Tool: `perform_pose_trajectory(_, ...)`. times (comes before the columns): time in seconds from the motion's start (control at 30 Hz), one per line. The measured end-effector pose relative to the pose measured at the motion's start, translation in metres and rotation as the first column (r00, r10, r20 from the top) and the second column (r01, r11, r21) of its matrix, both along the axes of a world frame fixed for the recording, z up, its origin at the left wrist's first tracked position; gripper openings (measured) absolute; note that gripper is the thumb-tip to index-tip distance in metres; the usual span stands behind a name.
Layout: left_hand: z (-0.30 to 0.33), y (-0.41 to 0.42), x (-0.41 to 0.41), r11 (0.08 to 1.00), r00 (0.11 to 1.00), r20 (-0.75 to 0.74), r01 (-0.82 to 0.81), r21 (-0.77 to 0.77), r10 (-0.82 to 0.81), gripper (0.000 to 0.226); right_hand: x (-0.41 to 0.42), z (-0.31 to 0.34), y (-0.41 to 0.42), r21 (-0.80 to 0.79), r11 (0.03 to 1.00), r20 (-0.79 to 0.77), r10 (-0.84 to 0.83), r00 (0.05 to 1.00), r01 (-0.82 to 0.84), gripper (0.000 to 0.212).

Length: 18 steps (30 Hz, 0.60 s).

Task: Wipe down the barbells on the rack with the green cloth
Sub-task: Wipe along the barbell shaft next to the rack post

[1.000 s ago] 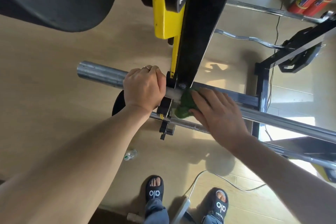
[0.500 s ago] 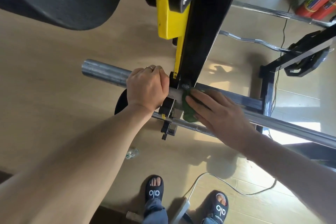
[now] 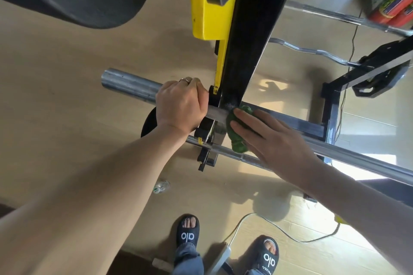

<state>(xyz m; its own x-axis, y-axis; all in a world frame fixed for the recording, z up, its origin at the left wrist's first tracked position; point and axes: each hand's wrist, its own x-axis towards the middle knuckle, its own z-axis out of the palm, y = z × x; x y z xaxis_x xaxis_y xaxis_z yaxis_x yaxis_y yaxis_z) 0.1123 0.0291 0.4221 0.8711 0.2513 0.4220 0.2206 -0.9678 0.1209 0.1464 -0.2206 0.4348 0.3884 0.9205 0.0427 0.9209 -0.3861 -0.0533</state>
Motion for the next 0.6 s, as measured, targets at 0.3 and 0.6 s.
perform_pose_trajectory(0.3, -0.003, 0.001, 0.002, 0.999, 0.998, 0.053, -0.023, -0.030, 0.025, 0.040, -0.005, 0.003, 0.004, 0.013, 1.000, 0.062, 0.009, 0.998, -0.009, 0.077)
perform_pose_trajectory(0.6, -0.002, -0.001, -0.001, 1.000, 1.000, 0.025, -0.013, 0.017, 0.013, 0.039, 0.000, 0.005, 0.001, 0.027, 0.999, -0.026, -0.018, 1.000, 0.019, 0.072)
